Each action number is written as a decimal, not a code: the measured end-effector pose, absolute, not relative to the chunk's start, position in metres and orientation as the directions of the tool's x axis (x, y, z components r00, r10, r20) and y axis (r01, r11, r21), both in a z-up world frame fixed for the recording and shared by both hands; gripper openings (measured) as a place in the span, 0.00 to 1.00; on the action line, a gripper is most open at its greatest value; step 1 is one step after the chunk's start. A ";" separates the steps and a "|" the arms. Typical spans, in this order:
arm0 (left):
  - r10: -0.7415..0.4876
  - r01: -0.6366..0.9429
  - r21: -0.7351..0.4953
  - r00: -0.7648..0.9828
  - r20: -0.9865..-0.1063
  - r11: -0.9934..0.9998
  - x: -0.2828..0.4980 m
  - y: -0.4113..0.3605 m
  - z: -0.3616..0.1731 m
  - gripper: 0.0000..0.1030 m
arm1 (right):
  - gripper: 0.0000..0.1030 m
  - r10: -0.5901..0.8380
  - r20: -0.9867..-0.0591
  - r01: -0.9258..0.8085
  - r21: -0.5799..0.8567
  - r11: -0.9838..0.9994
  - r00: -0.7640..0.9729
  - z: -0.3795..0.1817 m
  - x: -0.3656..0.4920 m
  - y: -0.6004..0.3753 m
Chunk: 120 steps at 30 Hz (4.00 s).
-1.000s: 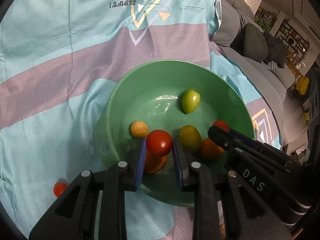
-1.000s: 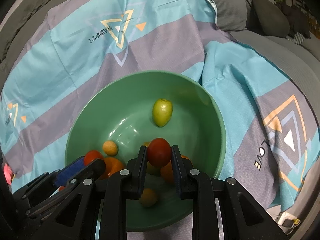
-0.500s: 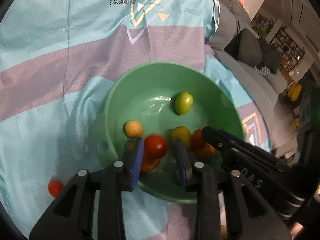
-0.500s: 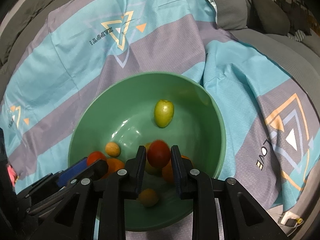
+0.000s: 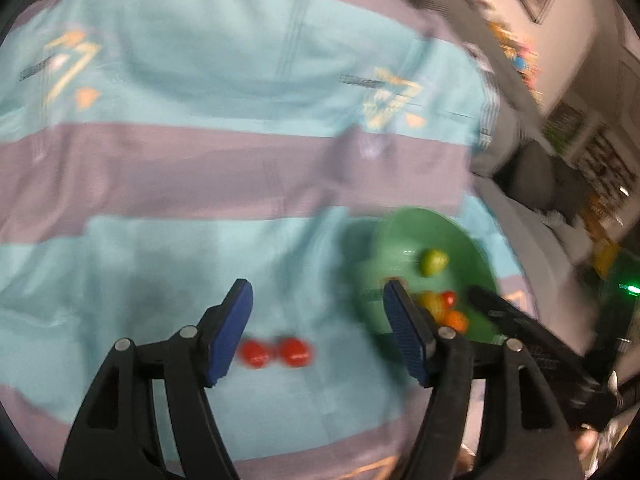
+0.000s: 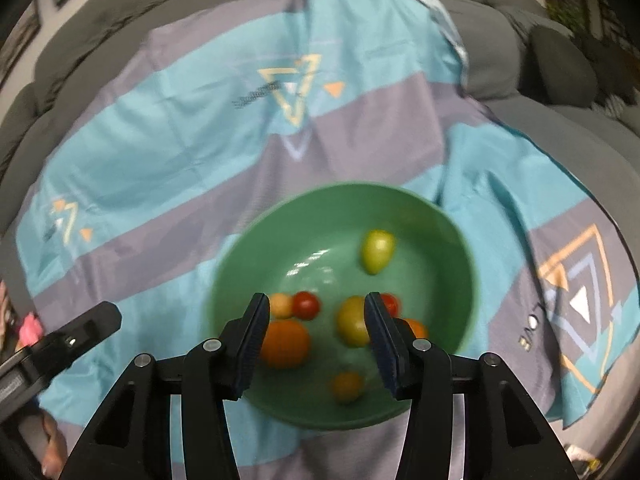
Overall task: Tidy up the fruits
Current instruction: 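Move both grippers back to the remaining red tomatoes, then grasp a red tomato with the left gripper while the right gripper grasps the last one, then carry both tomatoes over the green bowl and open both grippers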
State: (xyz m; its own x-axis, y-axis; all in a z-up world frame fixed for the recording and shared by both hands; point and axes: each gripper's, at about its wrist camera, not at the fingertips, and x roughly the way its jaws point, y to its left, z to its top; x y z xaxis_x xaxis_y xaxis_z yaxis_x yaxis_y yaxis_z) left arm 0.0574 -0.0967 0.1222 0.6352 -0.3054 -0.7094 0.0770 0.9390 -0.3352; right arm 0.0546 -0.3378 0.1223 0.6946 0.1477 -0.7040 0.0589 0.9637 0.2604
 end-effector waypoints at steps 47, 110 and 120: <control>-0.145 -0.184 -0.294 0.561 -0.815 0.938 0.025 -0.005 0.048 0.23 | 0.48 0.194 -0.854 -0.244 0.081 0.966 0.482 0.059 0.070 -0.183; -0.378 0.330 -0.217 0.577 -0.724 0.919 0.080 -0.212 0.105 0.24 | 0.31 0.151 -0.661 0.137 0.362 0.922 0.735 0.106 0.055 -0.386; -0.400 0.366 -0.227 0.521 -0.754 0.903 0.089 -0.229 0.087 0.24 | 0.31 0.162 -0.695 0.149 0.364 0.919 0.700 0.092 0.063 -0.390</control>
State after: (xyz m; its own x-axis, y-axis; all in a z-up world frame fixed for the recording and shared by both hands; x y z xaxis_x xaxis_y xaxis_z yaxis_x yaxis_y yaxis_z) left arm 0.0890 -0.2293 0.0874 0.5210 -0.4004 -0.7538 0.3659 0.9026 -0.2266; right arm 0.0626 -0.3902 0.0924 0.7001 0.1618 -0.6955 0.1493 0.9193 0.3641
